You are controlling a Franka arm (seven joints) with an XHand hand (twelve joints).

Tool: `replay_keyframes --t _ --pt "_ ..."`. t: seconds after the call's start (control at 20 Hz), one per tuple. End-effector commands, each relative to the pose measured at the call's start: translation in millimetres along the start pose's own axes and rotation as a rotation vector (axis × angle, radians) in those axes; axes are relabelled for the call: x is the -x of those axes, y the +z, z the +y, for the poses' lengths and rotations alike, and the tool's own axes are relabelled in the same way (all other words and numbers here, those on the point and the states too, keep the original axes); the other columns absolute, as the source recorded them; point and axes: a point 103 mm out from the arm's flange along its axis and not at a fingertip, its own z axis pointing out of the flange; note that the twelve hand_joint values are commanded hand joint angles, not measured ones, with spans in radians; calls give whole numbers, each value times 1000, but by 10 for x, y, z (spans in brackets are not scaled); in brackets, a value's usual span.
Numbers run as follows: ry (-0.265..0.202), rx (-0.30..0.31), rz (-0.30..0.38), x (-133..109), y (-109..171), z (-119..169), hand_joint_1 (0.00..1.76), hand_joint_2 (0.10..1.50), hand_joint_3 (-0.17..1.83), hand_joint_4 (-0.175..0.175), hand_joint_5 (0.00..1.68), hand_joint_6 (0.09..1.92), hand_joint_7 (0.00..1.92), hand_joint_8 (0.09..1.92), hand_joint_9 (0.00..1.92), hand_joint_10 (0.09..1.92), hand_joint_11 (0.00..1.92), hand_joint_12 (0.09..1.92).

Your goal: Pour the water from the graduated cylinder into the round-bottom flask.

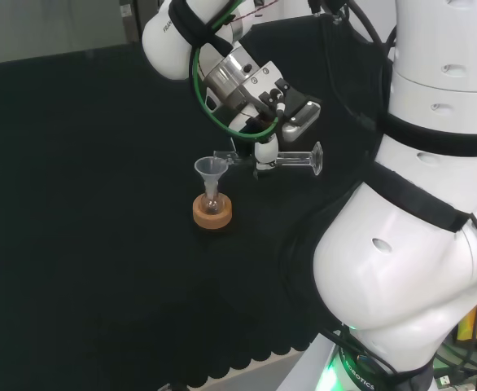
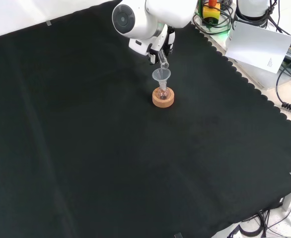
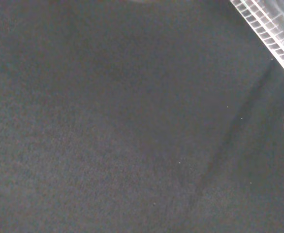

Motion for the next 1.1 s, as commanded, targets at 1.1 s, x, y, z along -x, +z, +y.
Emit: replay_keyframes --t 1.1 --pt "20 -13 -59 94 -26 -27 1107 1154 -21 -95 945 1087 1215 346 1430 87 1340 706"
